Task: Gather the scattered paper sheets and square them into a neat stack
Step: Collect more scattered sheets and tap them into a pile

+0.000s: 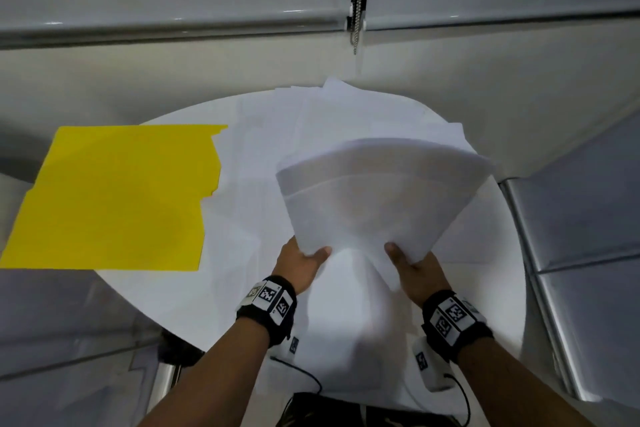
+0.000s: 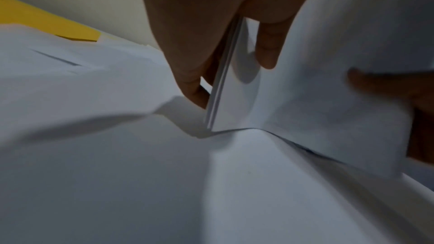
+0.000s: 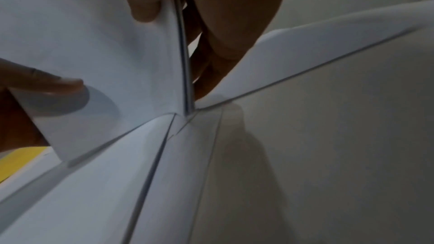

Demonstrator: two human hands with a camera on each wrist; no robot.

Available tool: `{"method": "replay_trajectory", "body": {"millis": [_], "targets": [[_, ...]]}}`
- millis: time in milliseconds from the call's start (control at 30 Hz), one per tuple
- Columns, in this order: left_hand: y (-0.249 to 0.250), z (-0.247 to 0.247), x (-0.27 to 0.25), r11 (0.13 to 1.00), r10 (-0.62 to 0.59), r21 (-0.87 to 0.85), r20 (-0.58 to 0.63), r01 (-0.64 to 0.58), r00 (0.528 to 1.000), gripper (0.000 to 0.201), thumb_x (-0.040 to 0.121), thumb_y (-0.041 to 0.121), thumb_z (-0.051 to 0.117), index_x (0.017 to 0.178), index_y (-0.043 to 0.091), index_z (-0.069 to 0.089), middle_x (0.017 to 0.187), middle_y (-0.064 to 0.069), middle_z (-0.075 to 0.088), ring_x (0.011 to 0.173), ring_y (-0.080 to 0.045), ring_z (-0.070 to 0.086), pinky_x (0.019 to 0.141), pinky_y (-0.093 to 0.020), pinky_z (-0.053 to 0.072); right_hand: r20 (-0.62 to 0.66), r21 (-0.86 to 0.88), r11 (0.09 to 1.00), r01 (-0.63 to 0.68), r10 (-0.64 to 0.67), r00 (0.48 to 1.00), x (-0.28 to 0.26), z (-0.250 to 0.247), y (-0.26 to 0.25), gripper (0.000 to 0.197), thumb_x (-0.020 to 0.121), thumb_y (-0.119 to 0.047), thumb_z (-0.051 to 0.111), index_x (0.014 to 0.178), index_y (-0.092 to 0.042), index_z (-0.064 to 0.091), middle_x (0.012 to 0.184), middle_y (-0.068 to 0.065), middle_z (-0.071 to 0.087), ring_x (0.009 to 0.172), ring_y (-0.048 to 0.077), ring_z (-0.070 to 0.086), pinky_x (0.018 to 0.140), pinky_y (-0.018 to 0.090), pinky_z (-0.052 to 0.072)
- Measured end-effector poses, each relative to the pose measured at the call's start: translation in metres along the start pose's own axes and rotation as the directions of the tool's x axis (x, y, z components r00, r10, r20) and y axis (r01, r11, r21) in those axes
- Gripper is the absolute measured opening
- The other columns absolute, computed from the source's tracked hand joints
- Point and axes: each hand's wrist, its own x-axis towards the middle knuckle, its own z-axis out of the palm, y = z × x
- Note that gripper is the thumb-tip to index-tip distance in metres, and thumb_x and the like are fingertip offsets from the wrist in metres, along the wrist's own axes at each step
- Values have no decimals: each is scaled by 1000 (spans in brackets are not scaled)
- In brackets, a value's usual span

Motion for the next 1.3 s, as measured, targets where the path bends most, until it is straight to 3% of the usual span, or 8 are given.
{"method": "replay_trajectory", "body": {"millis": [267, 367, 467, 533, 667, 767, 867, 1300], "targets": [[-3, 6, -8, 994, 69, 81, 93, -77, 993, 48, 91, 38, 65, 135, 21, 53, 128, 9, 62, 117, -9, 57, 103, -26, 41, -9, 15, 1000, 25, -25, 1000, -1, -13, -3, 19, 91, -28, 62, 107, -18, 61, 94, -3, 66, 88, 16, 61, 86, 29, 44], [-12, 4, -11, 987, 71, 131, 138, -90, 988, 28, 90, 39, 65, 116, 32, 56, 101, 15, 64, 87, -3, 59, 81, -18, 46, -57, 38, 999, -21, 23, 998, 3, -22, 12, 12, 90, -21, 65, 99, -13, 64, 87, -2, 68, 84, 20, 64, 84, 32, 48], [-27, -10, -11, 995, 82, 67, -31, -80, 996, 18, 90, 20, 61, 98, 36, 64, 87, 10, 67, 77, -12, 64, 77, -22, 53, -114, 49, 996, -80, 85, 990, 10, -34, 30, 8, 89, -16, 65, 96, -13, 65, 89, 7, 68, 88, 28, 65, 84, 37, 51], [-38, -27, -8, 983, 85, 176, -224, -46, 971, 25, 88, 10, 56, 103, 27, 66, 102, 5, 68, 91, -14, 64, 81, -17, 47, -137, 45, 990, -134, 139, 981, 15, -40, 44, 8, 89, -15, 65, 97, -14, 64, 95, 12, 69, 90, 30, 64, 89, 43, 52], [-53, -52, -3, 861, -114, 409, -425, 303, 898, 58, 84, 33, 64, 137, 21, 44, 141, -5, 39, 128, -30, 40, 99, -43, 38, -160, 24, 977, -212, 213, 964, 22, -42, 66, 28, 89, -15, 64, 115, -5, 63, 107, 16, 65, 96, 29, 61, 97, 49, 48], [-56, -44, -4, 776, -155, 517, -400, 362, 903, 74, 79, 48, 67, 139, 18, 36, 144, -5, 30, 129, -31, 34, 98, -45, 38, -152, -7, 971, -240, 236, 960, 28, -39, 71, 36, 89, -17, 65, 121, -1, 60, 109, 15, 64, 102, 32, 61, 99, 48, 47], [-56, -36, -2, 795, -179, 466, -432, 389, 884, 83, 77, 47, 70, 143, 17, 31, 144, -6, 28, 131, -30, 32, 100, -47, 36, -143, -18, 966, -259, 254, 957, 32, -38, 72, 37, 87, -21, 68, 119, -4, 61, 114, 16, 66, 105, 34, 62, 99, 51, 47], [-60, -36, -7, 757, -146, 567, -338, 325, 930, 79, 91, 44, 56, 153, 13, 19, 160, -8, 9, 143, -31, 20, 106, -49, 33, -53, -97, 971, -219, 215, 975, 22, -16, 66, 31, 89, -23, 65, 116, -8, 63, 104, 10, 66, 103, 31, 63, 97, 50, 48]]}}
